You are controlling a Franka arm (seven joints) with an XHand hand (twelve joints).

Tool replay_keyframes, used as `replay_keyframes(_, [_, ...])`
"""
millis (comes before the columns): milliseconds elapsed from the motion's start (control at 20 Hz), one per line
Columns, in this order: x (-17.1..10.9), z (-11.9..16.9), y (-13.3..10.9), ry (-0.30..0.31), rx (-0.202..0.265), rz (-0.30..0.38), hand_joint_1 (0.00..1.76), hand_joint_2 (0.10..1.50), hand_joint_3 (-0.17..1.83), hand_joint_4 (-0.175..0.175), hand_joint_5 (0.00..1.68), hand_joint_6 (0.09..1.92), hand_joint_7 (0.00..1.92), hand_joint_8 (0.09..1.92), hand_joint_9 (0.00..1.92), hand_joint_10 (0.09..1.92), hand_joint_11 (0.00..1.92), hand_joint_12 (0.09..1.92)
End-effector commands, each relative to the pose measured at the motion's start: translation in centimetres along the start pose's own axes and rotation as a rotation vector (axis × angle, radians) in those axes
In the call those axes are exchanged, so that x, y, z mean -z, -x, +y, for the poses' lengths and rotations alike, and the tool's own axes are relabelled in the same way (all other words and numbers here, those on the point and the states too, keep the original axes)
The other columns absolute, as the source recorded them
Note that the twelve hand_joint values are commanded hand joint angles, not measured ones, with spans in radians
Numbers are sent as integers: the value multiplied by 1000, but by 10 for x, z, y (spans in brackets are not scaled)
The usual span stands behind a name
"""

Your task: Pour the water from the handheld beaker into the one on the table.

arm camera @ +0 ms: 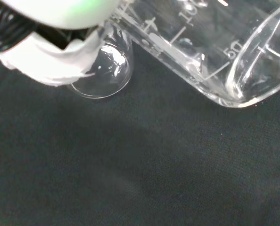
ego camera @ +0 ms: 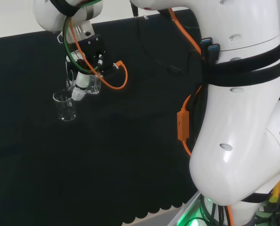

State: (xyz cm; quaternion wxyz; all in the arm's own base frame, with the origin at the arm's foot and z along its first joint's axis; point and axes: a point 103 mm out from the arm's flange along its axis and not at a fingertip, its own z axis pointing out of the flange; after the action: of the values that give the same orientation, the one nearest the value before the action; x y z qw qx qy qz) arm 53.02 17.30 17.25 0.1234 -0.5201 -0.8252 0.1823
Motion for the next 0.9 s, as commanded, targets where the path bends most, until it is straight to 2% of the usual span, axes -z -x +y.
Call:
replay_keyframes(50, [1, 0, -2, -11, -2, -15, 1149, 616, 660, 175, 1395, 449, 1619, 87, 1487, 87, 1089, 968])
replay_keyframes(400, [1, 2, -5, -45, -13, -44, 1150, 614, 665, 175, 1395, 453, 1620, 87, 1488, 87, 1091, 965])
replay_keyframes(700, [5, 1, -8, -46, -10, -56, 1150, 612, 669, 175, 1394, 456, 1621, 87, 1490, 87, 1092, 963])
replay_keyframes(900, [6, 1, -10, -50, -2, -88, 1150, 610, 672, 175, 1393, 457, 1622, 87, 1491, 87, 1093, 962])
